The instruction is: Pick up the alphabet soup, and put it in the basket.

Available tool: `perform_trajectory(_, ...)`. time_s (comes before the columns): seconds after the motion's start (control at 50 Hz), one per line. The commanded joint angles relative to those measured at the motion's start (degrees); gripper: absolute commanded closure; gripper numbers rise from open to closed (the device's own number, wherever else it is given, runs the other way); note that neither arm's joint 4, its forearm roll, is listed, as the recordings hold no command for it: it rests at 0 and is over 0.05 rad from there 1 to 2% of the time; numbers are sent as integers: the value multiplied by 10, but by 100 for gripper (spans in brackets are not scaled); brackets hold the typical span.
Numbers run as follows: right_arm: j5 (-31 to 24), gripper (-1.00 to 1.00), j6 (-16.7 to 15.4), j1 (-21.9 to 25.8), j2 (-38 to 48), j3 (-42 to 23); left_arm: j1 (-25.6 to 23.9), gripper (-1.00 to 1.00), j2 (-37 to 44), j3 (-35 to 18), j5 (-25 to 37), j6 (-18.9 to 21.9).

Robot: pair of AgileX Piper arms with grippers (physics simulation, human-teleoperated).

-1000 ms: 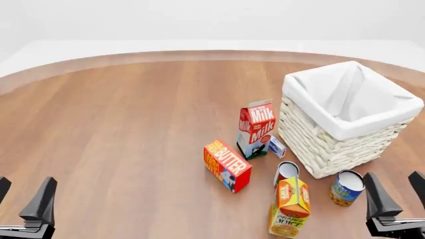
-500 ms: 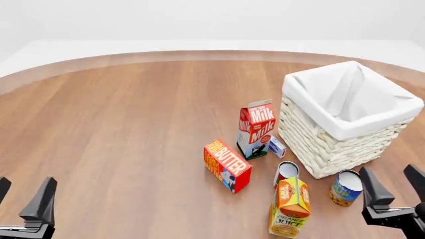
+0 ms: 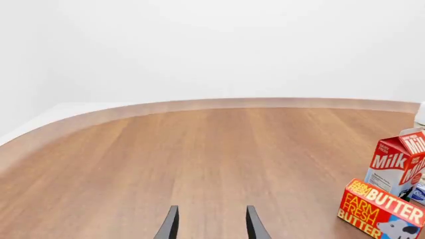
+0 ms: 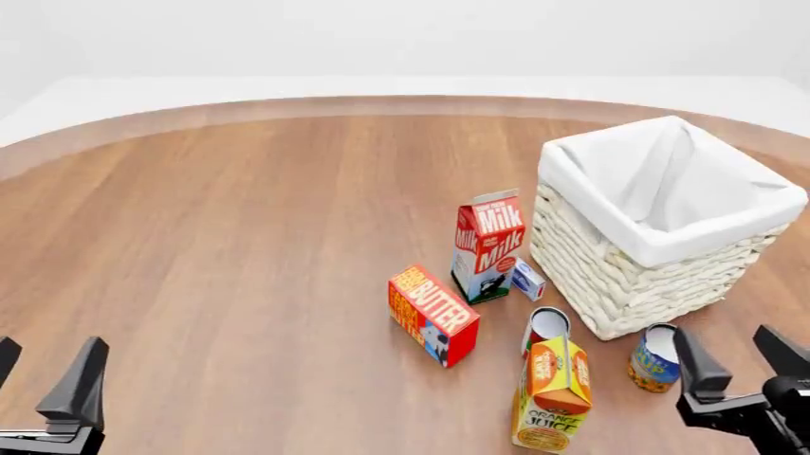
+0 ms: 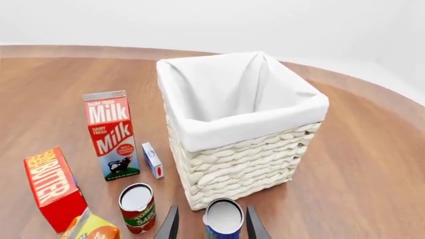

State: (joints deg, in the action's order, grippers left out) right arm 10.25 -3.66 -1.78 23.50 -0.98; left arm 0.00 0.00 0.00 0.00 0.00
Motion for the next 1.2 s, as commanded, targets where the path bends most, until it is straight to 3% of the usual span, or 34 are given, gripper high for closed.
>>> perform_trajectory(0.02, 2, -100, 5, -10, 13, 10, 0, -100, 0, 0, 0, 0)
perform_trajectory(0.22, -13, -100, 4, -20, 7, 10, 0, -100, 0, 0, 0, 0)
perform_trajectory(0.7, 139, -100, 10, -26, 199, 10, 0, -100, 0, 0, 0, 0)
perform_trajectory(1.2, 204, -100, 8, -32, 298, 10, 0, -100, 0, 0, 0, 0)
